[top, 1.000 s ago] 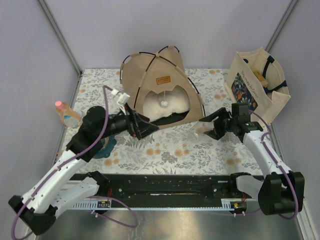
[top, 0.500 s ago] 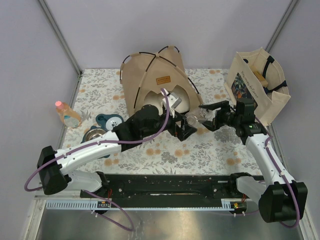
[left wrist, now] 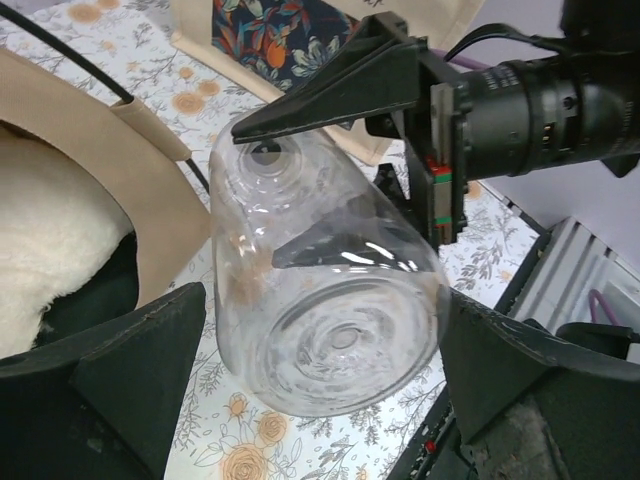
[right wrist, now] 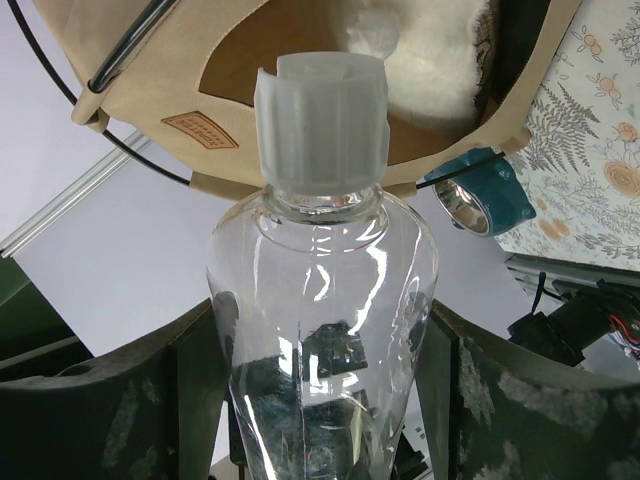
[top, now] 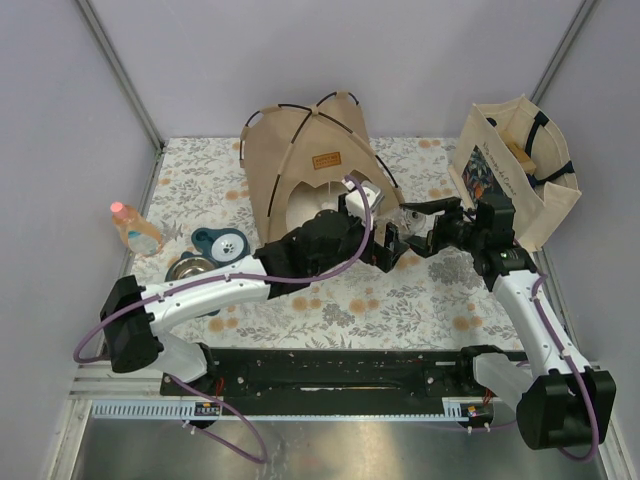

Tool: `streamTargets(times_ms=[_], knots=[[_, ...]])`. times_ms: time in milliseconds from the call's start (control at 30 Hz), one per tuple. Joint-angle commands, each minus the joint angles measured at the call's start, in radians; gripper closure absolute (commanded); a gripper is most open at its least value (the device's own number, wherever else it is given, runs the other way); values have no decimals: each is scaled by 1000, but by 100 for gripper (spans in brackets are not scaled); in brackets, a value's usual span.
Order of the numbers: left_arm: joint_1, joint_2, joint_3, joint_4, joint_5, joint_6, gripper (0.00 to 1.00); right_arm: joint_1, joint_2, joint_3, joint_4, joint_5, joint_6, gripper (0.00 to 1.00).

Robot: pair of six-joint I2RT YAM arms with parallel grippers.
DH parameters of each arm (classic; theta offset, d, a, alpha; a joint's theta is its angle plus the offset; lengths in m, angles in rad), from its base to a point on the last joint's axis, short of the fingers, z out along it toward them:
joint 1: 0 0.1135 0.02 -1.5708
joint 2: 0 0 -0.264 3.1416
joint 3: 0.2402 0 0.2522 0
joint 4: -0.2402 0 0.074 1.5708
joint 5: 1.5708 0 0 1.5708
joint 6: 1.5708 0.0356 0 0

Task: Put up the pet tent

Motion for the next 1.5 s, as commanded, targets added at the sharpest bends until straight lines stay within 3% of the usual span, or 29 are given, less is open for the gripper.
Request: streamTargets(times_ms=[0,100,200,400,500,767,967,1233,1333,1467], knots=[[-6,11,67,11,-78,-3,1,6,-28,6,45,-35,13,29],[-6,22,90,0,-70,-5,11,6,-33,-8,42,-32,13,29],[-6,29,104,0,-47,-10,28,6,-37,-14,39,-27,5,27],[-6,32,106,-18,-35,-13,65,6,-40,-11,-1,-10,-41,10],[-6,29,106,-37,-55,-17,67,6,-44,-14,-7,-1,-67,0],[-3,-30,109,-270,-113,7,67,5,-68,-25,-182,72,-244,1],[8,-188,46,-529,-75,15,67,3,-102,-42,-323,181,-398,0],[22,-443,-57,-843,-76,-126,67,-1,-33,-114,-329,252,-473,1],[30,-515,-78,-949,-142,-183,67,0,-13,-117,-323,270,-486,0],[123,-578,-61,-1061,-153,-171,67,2,12,-118,-322,286,-493,0]])
